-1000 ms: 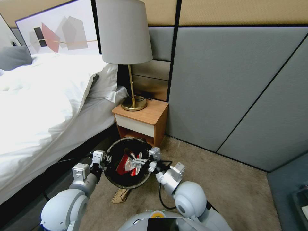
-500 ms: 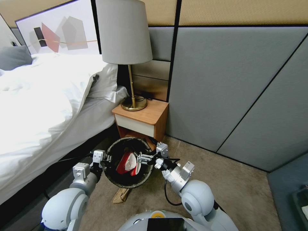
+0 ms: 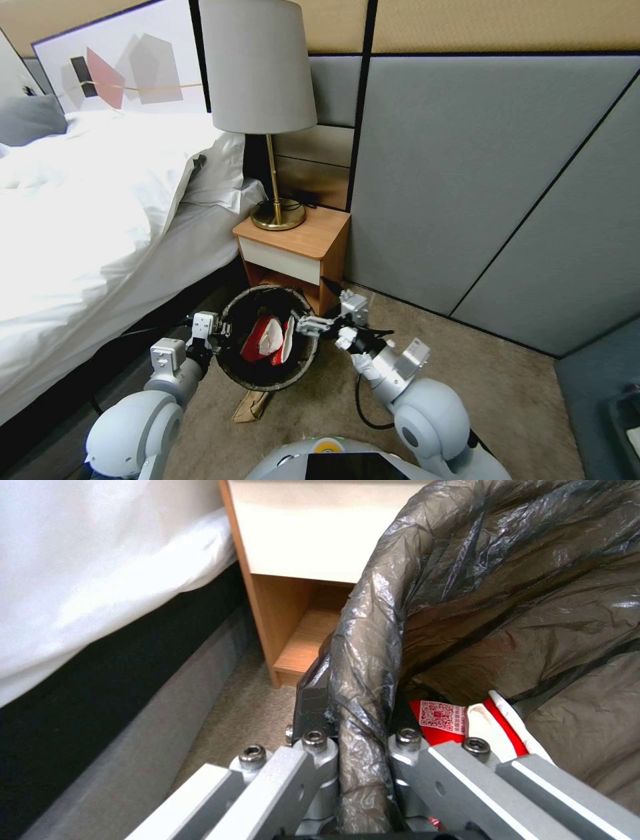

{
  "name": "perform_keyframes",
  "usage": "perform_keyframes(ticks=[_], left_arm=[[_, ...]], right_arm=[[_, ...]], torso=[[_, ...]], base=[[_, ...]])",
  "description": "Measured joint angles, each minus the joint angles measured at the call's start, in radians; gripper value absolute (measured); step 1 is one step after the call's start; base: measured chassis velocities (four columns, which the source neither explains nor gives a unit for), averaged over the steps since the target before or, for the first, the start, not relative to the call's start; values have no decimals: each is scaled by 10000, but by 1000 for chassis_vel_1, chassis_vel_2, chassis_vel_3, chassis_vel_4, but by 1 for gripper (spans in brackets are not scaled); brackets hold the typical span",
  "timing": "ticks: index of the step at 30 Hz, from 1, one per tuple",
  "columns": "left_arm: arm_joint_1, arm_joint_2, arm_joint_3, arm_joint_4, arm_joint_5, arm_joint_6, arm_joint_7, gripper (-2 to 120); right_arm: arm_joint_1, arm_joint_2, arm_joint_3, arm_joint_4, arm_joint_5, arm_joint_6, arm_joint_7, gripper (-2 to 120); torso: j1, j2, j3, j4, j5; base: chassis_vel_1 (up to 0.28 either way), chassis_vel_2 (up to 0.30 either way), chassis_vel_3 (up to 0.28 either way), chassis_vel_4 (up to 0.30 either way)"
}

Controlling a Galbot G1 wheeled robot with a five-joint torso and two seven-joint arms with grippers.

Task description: Pick up the trash bin, then pick up the garbage from the floor and place it into the trash bin.

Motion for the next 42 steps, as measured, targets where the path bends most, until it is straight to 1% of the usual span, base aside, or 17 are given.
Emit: perform_keyframes(ticks=[3, 4, 10, 14, 17, 18, 21, 23, 24, 29, 33, 42], left_arm=[[-6, 45, -146, -1, -107, -10, 2, 1], [-6, 45, -146, -1, -107, -10, 2, 1], [-7, 42, -267, -30, -273, -14, 0, 1], [-8, 30, -319, -27, -313, -16, -5, 1], [-3, 22, -383, 12, -358, -22, -12, 1], [-3, 22, -383, 12, -358, -22, -12, 1], [10, -14, -402, 64, -359, -34, -17, 1], [15, -32, -402, 68, -353, -36, -17, 1], [34, -86, -402, 69, -337, -43, -18, 1], [46, -172, -386, 9, -275, -48, -24, 1], [81, -261, -365, -63, -263, -54, -24, 1], [153, -325, -378, -197, -219, -133, -27, 1]], right_arm=[[-184, 10, 488, -419, -370, 657, 189, 100], [-184, 10, 488, -419, -370, 657, 189, 100], [-310, 149, 1687, -1064, -583, 1288, 788, 100], [-410, 236, 2066, -1324, -661, 1568, 978, 100], [-724, 417, 2391, -1490, -876, 2007, 1106, 100], [-724, 417, 2391, -1490, -876, 2007, 1106, 100], [-1357, 720, 2572, -1521, -1429, 2743, 1202, 100], [-1511, 801, 2599, -1521, -1548, 2899, 1211, 100], [-1835, 996, 2641, -1484, -1780, 3218, 1228, 100], [-2482, 1375, 2723, -1336, -2241, 3732, 1400, 100], [-2814, 1604, 2840, -1306, -2521, 4045, 1543, 100], [-3126, 1849, 2822, -1268, -2590, 4224, 1734, 100]], torso=[[0, 0, 0, 0, 0], [0, 0, 0, 0, 0], [0, 0, 1, -1, 0], [0, 0, 0, 0, 1], [0, 0, 0, 0, 0], [0, 0, 0, 0, 0], [0, 0, 0, 0, -1], [0, 0, 0, -1, 0], [0, 0, 0, 0, -1], [0, 0, 0, 0, -1], [0, 0, 0, -1, -1], [0, 0, 0, 0, -1]], base=[[0, 0, 0, 0], [0, 0, 0, 0], [0, 0, 0, 0], [0, 0, 0, 0], [0, 0, 0, 0], [0, 0, 0, 0], [0, 0, 0, 0], [0, 0, 0, 0], [0, 0, 0, 0], [0, 0, 0, 0], [0, 0, 0, 0], [0, 0, 0, 0]])
